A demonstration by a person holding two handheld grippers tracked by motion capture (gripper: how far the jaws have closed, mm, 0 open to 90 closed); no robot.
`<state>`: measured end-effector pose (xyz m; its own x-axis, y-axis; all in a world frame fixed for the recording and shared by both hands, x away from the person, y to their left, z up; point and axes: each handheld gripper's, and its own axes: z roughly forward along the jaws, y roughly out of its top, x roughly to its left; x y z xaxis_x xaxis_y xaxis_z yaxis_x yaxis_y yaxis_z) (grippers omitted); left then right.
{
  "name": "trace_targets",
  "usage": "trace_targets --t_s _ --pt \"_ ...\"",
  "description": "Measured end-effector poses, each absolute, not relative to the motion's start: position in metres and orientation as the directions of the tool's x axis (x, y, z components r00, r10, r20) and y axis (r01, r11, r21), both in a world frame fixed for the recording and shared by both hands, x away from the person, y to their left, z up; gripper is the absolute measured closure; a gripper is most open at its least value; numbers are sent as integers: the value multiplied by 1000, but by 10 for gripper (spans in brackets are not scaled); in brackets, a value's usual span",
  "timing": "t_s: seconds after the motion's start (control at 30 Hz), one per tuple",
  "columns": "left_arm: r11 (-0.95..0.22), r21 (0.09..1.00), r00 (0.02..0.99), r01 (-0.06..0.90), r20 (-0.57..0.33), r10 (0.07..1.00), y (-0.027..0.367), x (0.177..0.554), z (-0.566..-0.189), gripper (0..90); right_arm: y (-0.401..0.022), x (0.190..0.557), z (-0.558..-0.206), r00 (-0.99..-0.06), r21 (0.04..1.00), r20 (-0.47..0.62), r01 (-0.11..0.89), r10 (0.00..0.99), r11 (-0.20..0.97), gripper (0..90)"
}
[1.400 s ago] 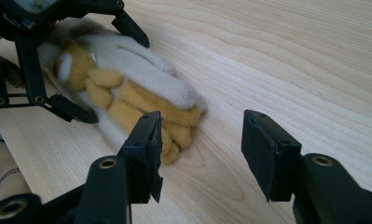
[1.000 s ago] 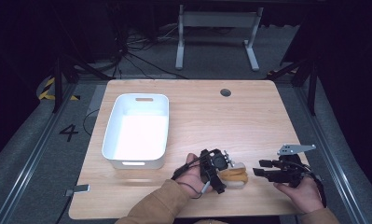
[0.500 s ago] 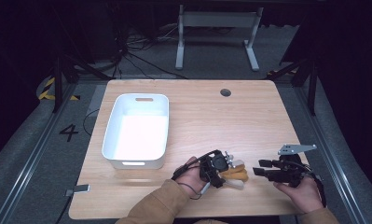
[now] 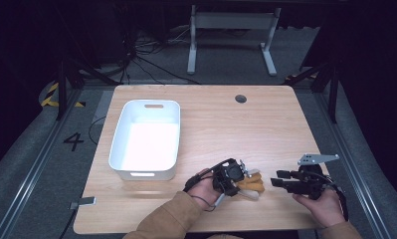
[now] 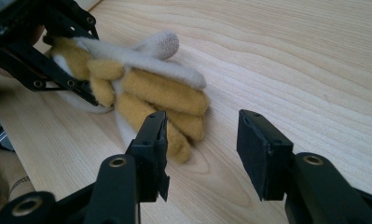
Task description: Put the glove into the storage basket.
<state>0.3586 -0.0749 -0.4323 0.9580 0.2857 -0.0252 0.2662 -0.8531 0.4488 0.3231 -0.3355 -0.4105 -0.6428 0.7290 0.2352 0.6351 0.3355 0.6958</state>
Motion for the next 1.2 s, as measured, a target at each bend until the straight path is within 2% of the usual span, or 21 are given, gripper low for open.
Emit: trace_targets --t_s 0.37,0.8,1.2 --pt "-814 481 939 326 -65 338 -58 365 -406 714 -335 326 -410 -642 695 245 639 727 329 549" --pt "-764 520 901 383 -29 432 -23 374 -357 713 -326 337 -412 -662 693 256 634 704 344 539" --pt "-697 558 857 450 -51 513 16 385 -325 712 -319 345 -416 -674 682 264 636 690 360 540"
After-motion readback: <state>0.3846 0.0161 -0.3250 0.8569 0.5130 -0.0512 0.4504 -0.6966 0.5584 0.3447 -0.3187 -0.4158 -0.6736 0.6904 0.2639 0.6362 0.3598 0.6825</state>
